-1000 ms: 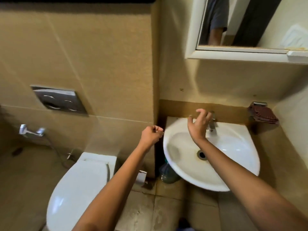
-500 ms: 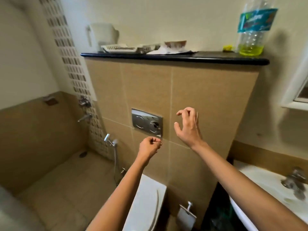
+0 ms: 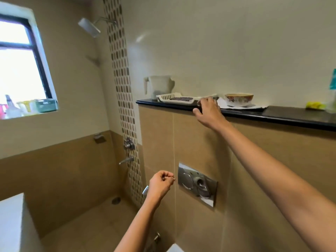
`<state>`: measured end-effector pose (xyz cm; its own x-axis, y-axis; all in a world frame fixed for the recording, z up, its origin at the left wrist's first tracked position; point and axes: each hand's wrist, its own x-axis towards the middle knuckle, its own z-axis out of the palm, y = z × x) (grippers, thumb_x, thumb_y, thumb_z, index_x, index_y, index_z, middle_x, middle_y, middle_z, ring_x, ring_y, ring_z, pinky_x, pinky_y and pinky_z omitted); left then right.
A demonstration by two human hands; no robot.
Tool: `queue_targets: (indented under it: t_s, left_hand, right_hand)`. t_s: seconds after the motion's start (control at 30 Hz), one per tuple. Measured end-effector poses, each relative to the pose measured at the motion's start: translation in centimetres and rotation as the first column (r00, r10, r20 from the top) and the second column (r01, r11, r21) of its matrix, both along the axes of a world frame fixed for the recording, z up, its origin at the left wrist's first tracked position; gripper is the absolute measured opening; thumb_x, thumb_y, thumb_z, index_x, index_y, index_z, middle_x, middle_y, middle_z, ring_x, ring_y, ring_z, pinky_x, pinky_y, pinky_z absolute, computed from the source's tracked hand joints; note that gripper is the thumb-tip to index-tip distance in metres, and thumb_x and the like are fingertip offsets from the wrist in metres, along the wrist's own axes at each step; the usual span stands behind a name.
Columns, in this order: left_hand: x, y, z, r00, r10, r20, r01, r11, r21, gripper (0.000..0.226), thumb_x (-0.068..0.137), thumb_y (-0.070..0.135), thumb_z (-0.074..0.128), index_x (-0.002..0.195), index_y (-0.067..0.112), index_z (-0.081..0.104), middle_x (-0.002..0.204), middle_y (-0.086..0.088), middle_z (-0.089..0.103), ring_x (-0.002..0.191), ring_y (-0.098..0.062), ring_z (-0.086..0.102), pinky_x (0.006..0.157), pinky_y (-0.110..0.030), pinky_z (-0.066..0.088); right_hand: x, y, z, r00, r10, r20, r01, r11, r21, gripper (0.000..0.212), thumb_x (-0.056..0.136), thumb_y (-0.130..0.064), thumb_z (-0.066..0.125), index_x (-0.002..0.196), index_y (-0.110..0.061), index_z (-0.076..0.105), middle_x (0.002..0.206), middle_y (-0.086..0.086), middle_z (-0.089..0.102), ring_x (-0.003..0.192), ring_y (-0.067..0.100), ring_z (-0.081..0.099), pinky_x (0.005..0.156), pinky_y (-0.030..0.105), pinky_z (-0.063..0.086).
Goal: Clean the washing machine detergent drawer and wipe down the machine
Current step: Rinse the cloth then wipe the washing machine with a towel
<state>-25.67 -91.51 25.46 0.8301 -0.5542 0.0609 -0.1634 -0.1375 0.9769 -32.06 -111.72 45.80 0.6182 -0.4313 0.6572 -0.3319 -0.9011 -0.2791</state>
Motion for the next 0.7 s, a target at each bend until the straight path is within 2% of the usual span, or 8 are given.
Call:
queue_targets:
  t_s: [0.07, 0.17, 0.27, 0.37, 0.47, 0.57, 0.63, 0.7]
  left_hand:
    - [1.7, -0.7, 0.8, 0.999, 0.013, 0.035, -0.013, 1.000, 0.000, 0.013, 0.090, 0.006, 0.059, 0.087, 0.017, 0.066, 0.088, -0.005, 0.074, 0.080, -0.017, 0.067, 0.069, -0.028, 0.052]
    - [4.1, -1.9, 1.6, 0.999, 0.031, 0.042, -0.030, 0.999, -0.021, 0.012, 0.091, 0.007, 0.060, 0.088, 0.017, 0.066, 0.088, -0.006, 0.074, 0.080, -0.016, 0.067, 0.064, -0.023, 0.049]
    - [6.4, -3.1, 1.6, 0.998, 0.052, 0.038, -0.050, 0.998, -0.048, 0.013, 0.090, 0.006, 0.060, 0.087, 0.017, 0.067, 0.087, -0.006, 0.074, 0.080, -0.017, 0.067, 0.062, -0.023, 0.047]
    - [7.8, -3.8, 1.3, 0.997, 0.072, 0.041, -0.069, 0.996, -0.060, 0.014, 0.090, 0.003, 0.060, 0.086, 0.014, 0.067, 0.085, -0.008, 0.074, 0.076, -0.017, 0.066, 0.059, -0.022, 0.047]
    - [8.9, -4.2, 0.6, 0.997, 0.074, 0.018, -0.073, 0.996, -0.058, 0.013, 0.090, 0.001, 0.059, 0.088, 0.011, 0.067, 0.086, -0.012, 0.073, 0.073, -0.018, 0.064, 0.055, -0.022, 0.047]
    - [9.8, -4.5, -0.4, 0.996, 0.090, 0.002, -0.090, 0.995, -0.042, 0.013, 0.090, -0.001, 0.059, 0.087, 0.009, 0.066, 0.084, -0.012, 0.073, 0.070, -0.018, 0.063, 0.050, -0.020, 0.044]
    - [9.9, -4.4, -0.9, 0.994, 0.108, -0.003, -0.108, 0.994, -0.014, 0.013, 0.090, -0.001, 0.059, 0.087, 0.010, 0.065, 0.084, -0.010, 0.073, 0.070, -0.017, 0.064, 0.050, -0.020, 0.045]
    - [10.0, -4.2, -1.2, 0.993, 0.120, -0.008, -0.120, 0.993, 0.007, 0.014, 0.090, 0.000, 0.059, 0.086, 0.012, 0.065, 0.086, -0.010, 0.073, 0.071, -0.016, 0.065, 0.050, -0.019, 0.045]
  right_hand:
    - [2.2, -1.5, 3.3, 1.000, 0.018, 0.001, -0.018, 1.000, -0.008, 0.035, 0.094, -0.023, 0.047, 0.122, -0.003, 0.052, 0.128, 0.020, 0.046, 0.122, 0.036, 0.040, 0.102, 0.043, 0.034]
    - [4.8, -3.7, 7.0, 0.996, 0.089, -0.017, -0.089, 0.996, 0.008, 0.028, 0.089, -0.010, 0.047, 0.111, -0.004, 0.063, 0.118, 0.018, 0.059, 0.111, 0.033, 0.054, 0.095, 0.038, 0.045]
    - [7.3, -5.6, 9.0, 0.980, 0.116, -0.160, -0.115, 0.993, 0.017, 0.027, 0.086, -0.004, 0.052, 0.107, -0.005, 0.068, 0.113, 0.014, 0.066, 0.103, 0.026, 0.061, 0.084, 0.027, 0.047]
    - [9.7, -7.0, 9.8, 0.928, 0.104, -0.358, -0.114, 0.994, -0.005, 0.027, 0.082, -0.009, 0.067, 0.109, -0.007, 0.069, 0.112, 0.011, 0.068, 0.102, 0.023, 0.062, 0.078, 0.024, 0.044]
    - [11.5, -8.5, 9.9, 0.867, 0.098, -0.488, -0.105, 0.994, 0.013, 0.038, 0.073, -0.019, 0.080, 0.109, -0.012, 0.070, 0.112, 0.008, 0.068, 0.103, 0.023, 0.062, 0.087, 0.031, 0.050]
    - [13.2, -10.1, 9.7, 0.822, 0.101, -0.560, -0.092, 0.995, 0.044, 0.035, 0.075, -0.022, 0.079, 0.108, -0.014, 0.072, 0.116, 0.006, 0.067, 0.107, 0.024, 0.060, 0.096, 0.036, 0.048]
    - [14.0, -10.7, 9.5, 0.813, 0.084, -0.576, -0.079, 0.996, 0.035, 0.036, 0.074, -0.024, 0.079, 0.108, -0.014, 0.072, 0.117, 0.006, 0.067, 0.107, 0.024, 0.060, 0.097, 0.037, 0.047]
    - [14.3, -10.7, 9.6, 0.813, 0.097, -0.574, -0.084, 0.995, 0.048, 0.034, 0.075, -0.020, 0.079, 0.107, -0.013, 0.073, 0.115, 0.007, 0.068, 0.107, 0.025, 0.060, 0.093, 0.032, 0.047]
